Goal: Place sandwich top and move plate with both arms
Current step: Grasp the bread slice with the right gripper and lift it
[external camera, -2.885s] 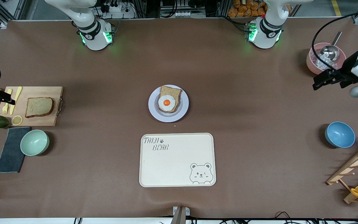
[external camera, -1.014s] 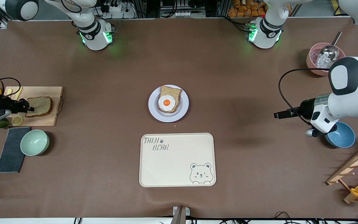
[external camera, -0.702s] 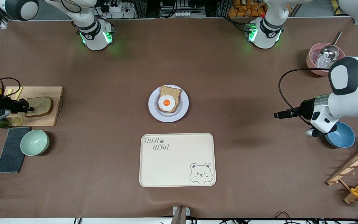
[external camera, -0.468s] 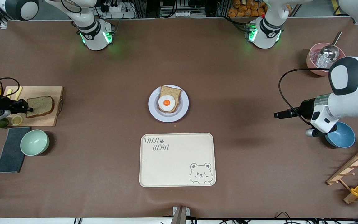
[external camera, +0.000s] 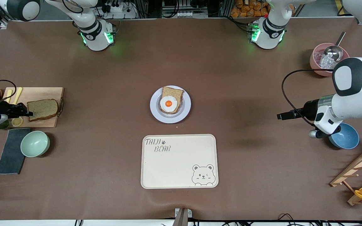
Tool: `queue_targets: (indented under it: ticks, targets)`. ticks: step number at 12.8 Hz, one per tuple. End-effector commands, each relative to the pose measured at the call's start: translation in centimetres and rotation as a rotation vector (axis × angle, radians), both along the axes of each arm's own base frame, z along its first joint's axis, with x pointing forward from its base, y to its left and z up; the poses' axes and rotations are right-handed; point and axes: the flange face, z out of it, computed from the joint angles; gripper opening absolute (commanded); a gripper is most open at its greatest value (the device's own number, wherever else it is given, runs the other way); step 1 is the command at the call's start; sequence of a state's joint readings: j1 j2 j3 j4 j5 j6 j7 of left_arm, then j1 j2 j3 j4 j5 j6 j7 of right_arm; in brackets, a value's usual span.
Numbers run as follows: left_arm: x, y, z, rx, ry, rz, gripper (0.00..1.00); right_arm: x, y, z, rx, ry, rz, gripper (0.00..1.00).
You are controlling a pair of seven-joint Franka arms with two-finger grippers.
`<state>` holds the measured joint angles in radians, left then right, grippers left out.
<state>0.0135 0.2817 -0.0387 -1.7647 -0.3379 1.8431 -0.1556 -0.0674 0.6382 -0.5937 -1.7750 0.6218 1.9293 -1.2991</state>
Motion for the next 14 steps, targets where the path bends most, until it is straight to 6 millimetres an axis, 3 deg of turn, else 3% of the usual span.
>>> queue_targets:
  ticks: [1, 3, 5, 9, 11, 14]
  targets:
    - [0.3, 0.1, 0.1, -0.004, -0.011, 0.003, 1.00, 1.6, 2.9, 1.8, 0.074, 0.071, -0.067, 0.00]
    - [0.3, 0.0, 0.1, -0.004, -0.011, 0.001, 1.00, 2.7, 4.9, 3.5, 0.137, 0.166, -0.125, 0.00]
    - [0.3, 0.0, 0.1, -0.004, -0.011, 0.001, 1.00, 4.3, 8.0, 5.1, 0.166, 0.229, -0.167, 0.00]
    - [0.3, 0.1, 0.1, -0.004, -0.011, 0.003, 1.00, 7.6, 16.7, 6.9, 0.203, 0.301, -0.263, 0.00]
    - [0.3, 0.1, 0.1, -0.004, -0.011, 0.003, 1.00, 8.7, 22.2, 7.2, 0.201, 0.339, -0.308, 0.00]
    - [0.3, 0.2, 0.1, -0.004, -0.011, 0.004, 1.00, 8.3, 30.0, 6.5, 0.170, 0.300, -0.384, 0.00]
